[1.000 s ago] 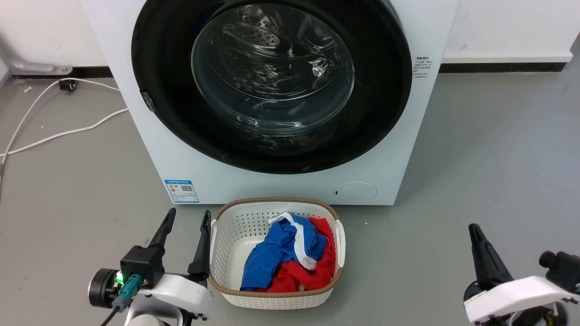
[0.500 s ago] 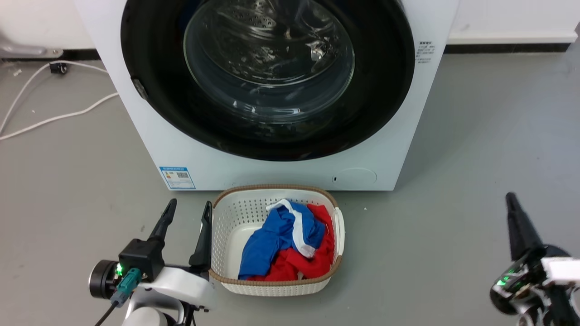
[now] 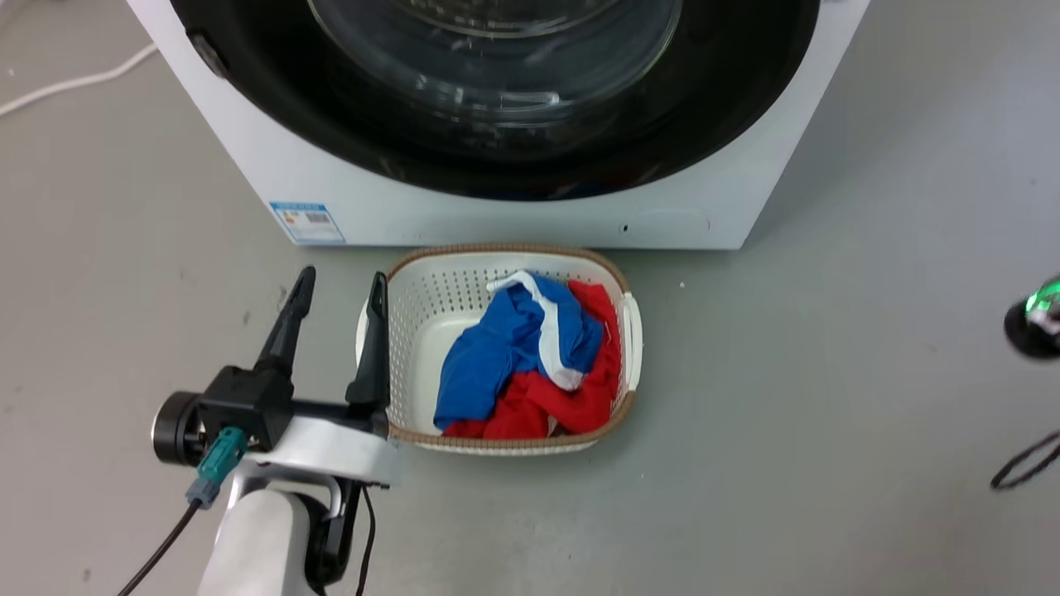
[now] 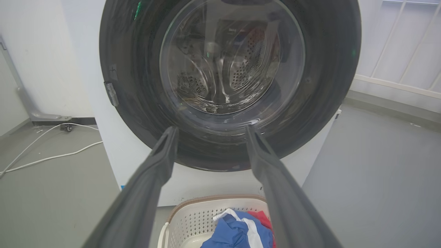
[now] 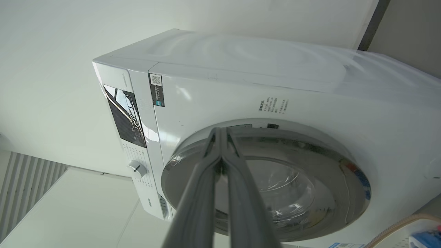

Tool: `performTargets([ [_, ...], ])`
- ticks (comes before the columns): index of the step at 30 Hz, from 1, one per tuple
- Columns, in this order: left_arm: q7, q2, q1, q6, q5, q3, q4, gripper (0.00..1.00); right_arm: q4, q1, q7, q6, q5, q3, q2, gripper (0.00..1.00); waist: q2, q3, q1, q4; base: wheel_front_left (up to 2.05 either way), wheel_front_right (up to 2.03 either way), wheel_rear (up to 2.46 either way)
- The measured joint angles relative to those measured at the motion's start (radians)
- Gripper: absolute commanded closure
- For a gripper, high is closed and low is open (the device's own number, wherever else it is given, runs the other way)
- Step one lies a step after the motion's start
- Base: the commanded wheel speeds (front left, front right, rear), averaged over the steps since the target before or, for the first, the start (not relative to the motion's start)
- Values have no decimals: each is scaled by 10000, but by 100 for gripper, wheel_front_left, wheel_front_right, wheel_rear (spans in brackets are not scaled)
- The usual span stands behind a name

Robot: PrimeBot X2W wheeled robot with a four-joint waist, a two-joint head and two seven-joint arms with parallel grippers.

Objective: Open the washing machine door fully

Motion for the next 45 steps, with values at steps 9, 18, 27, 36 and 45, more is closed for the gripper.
performTargets([
  [9,0,-213,-625,0,-4,-25,-357,0,2330,-3244,1323,0,454,1267,-1319,100,0,1191,1,272,0,0,0],
  [18,0,-313,-945,-90,-59,-98,-591,0,5150,-6776,2786,0,54,3152,-2025,100,0,1882,1,579,0,0,0],
  [27,0,-349,-1255,-94,-59,-217,-654,0,6978,-9084,3411,0,-788,4364,-1791,100,0,2464,0,866,0,0,0],
  [36,0,-359,-1393,-77,-196,-374,-667,0,7802,-10153,4103,-2,-1235,4899,-1685,100,0,2800,0,1142,0,0,0],
  [45,0,-360,-1451,102,-364,-550,-558,0,7703,-9970,5549,-4,-1271,5168,-1919,100,0,2642,0,1245,0,0,0],
])
